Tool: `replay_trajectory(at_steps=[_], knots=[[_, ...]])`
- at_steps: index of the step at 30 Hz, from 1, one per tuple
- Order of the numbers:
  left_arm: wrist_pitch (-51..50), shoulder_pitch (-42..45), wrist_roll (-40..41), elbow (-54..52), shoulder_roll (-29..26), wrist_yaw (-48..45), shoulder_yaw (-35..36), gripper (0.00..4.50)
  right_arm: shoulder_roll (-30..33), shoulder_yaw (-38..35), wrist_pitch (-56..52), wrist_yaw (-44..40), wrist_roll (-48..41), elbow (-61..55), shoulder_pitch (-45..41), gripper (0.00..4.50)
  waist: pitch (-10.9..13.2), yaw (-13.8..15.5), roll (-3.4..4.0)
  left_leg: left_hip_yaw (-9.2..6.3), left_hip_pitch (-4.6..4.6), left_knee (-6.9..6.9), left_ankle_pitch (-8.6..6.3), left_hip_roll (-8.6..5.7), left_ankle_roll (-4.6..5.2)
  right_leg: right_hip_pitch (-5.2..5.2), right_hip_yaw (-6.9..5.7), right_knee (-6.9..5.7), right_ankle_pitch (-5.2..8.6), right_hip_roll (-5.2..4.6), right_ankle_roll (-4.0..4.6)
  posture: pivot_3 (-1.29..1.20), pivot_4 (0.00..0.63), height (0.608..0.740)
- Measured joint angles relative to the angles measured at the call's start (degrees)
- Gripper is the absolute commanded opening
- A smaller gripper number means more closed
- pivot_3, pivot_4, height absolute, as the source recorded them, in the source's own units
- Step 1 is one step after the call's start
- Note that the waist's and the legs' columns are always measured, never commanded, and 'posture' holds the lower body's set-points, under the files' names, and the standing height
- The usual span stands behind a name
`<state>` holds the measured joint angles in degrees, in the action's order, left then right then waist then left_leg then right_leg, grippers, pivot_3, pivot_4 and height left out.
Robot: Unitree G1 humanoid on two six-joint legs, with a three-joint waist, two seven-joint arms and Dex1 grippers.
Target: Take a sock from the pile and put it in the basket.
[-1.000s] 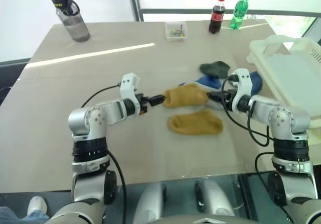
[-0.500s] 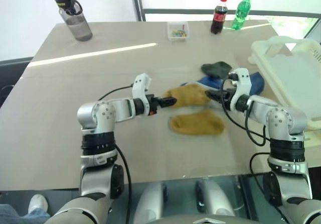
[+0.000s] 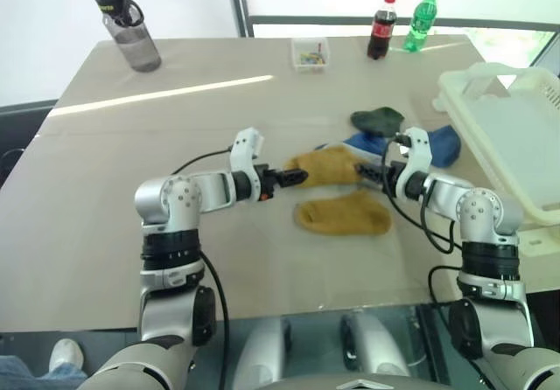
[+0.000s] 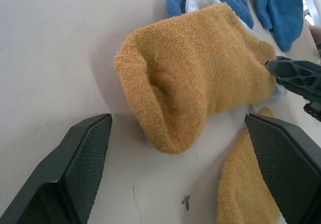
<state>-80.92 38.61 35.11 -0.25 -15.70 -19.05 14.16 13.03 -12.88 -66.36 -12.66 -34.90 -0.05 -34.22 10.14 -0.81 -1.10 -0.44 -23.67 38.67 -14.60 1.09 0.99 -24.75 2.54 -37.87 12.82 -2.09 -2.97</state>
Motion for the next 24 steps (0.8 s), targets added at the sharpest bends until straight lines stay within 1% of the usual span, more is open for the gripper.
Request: replay_trajectory(at_steps=[1,2,5,6,20,24], knots=[[0.00,-0.01,0.00,-0.01,-0.06,-0.02,-0.01,4.50,-0.08,0.01,0.16,-0.01,0.02,0.00,0.00,2.18,0.00,-0.02,0.00,0.00,0.00,0.00,0.00,0.00,0.00,0.00,0.00,0.00,0.00,0.00,0.00,0.00,0.150,0.740],[0.00,-0.02,0.00,-0.01,-0.13,-0.05,-0.03,4.50,-0.16,0.02,0.36,-0.03,0.05,0.01,0.00,1.85,0.00,-0.05,0.00,0.00,0.00,0.00,0.00,0.00,0.00,0.00,0.00,0.00,0.00,0.00,0.00,0.00,0.150,0.740],[0.00,-0.05,0.00,-0.01,-0.28,-0.22,-0.11,4.50,-0.30,0.07,0.53,-0.08,0.17,0.00,0.00,0.39,0.00,-0.08,0.00,0.00,0.00,0.00,0.00,0.00,0.00,0.00,0.00,0.00,0.00,0.00,0.00,0.00,0.150,0.740],[0.00,-0.05,-0.01,-0.01,-0.32,-0.27,-0.11,4.50,-0.34,0.08,0.54,-0.08,0.19,0.00,0.00,0.06,0.00,-0.09,0.00,0.00,0.00,0.00,0.00,0.00,0.00,0.00,0.00,0.00,0.00,0.00,0.00,0.00,0.150,0.740],[0.06,0.88,-0.65,2.15,-0.33,0.46,-0.13,4.50,-0.54,0.20,0.68,0.36,0.45,-1.33,-0.01,0.06,-0.08,-0.07,0.05,0.00,0.09,0.00,0.00,0.00,0.00,0.05,0.01,-0.05,0.00,0.01,0.00,0.00,0.150,0.740],[-0.36,1.51,-0.97,2.47,-1.34,0.58,-1.25,4.50,-0.91,0.20,0.72,0.67,0.46,-1.54,-0.01,0.06,-0.13,-0.24,0.06,0.01,0.16,0.00,0.00,0.00,-0.01,0.08,0.03,-0.08,0.00,0.02,0.00,0.00,0.150,0.740]])
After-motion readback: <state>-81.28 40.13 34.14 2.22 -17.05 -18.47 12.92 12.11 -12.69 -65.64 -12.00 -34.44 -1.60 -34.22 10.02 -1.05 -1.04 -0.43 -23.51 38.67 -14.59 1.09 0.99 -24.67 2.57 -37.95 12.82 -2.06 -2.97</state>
